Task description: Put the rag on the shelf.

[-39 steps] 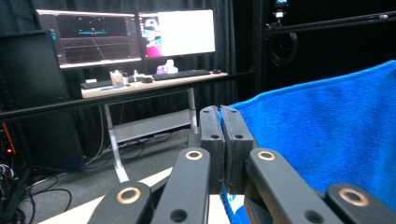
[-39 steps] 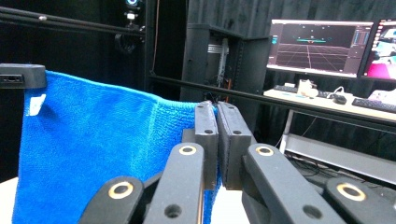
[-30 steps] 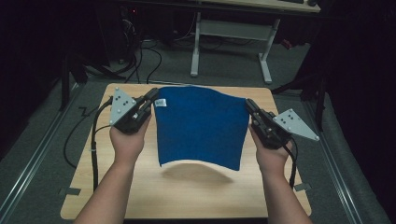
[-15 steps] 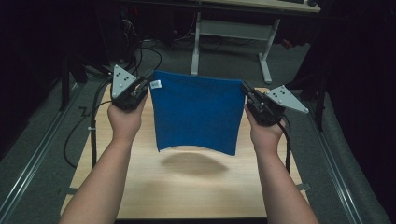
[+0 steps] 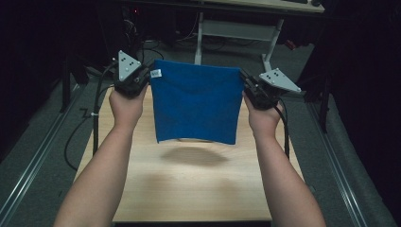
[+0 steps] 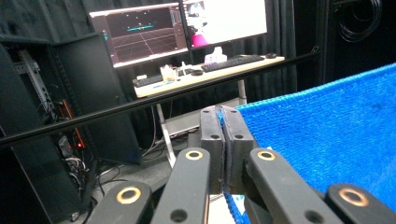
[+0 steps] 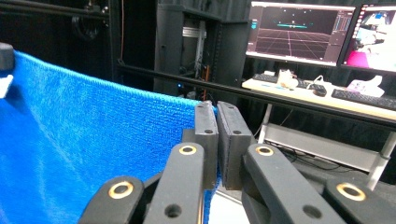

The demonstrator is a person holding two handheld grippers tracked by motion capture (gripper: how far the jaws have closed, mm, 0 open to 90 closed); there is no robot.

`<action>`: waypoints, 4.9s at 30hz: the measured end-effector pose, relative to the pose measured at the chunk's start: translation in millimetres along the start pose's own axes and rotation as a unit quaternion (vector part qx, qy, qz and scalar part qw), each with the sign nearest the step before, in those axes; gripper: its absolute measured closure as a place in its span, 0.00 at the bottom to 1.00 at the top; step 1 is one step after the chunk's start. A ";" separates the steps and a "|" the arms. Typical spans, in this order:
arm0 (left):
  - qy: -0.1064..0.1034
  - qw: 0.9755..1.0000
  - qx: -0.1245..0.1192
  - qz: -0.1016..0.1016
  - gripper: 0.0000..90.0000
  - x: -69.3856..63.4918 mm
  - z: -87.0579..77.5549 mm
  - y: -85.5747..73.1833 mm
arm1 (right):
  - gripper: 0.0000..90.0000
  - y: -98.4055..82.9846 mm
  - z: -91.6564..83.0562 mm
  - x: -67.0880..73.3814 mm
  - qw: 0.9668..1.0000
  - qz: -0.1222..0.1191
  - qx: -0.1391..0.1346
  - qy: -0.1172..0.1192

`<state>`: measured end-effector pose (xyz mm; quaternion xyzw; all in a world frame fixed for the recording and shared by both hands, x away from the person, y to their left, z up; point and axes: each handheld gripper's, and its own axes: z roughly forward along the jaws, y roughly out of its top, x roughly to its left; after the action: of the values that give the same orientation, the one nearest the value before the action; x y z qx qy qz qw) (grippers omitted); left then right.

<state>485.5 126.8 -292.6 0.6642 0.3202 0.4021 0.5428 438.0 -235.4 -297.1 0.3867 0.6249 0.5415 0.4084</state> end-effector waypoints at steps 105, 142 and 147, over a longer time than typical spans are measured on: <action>-0.081 0.960 0.259 -0.073 0.71 -32.4 31.2 -202.7 | 0.70 -181.6 48.7 -13.6 0.972 0.023 0.234 0.007; -0.058 0.969 0.231 -0.067 0.62 -31.7 -23.9 -203.5 | 0.61 -181.4 -17.2 -32.7 0.976 0.010 0.216 -0.017; -0.056 0.969 0.229 -0.070 0.60 -35.9 -41.5 -204.0 | 0.58 -180.4 -32.4 -22.9 0.978 -0.001 0.210 -0.003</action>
<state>434.3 157.1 -495.2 0.7684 0.4186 0.2408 0.4200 409.0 -288.9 -471.5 0.4646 0.7240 0.3965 0.3206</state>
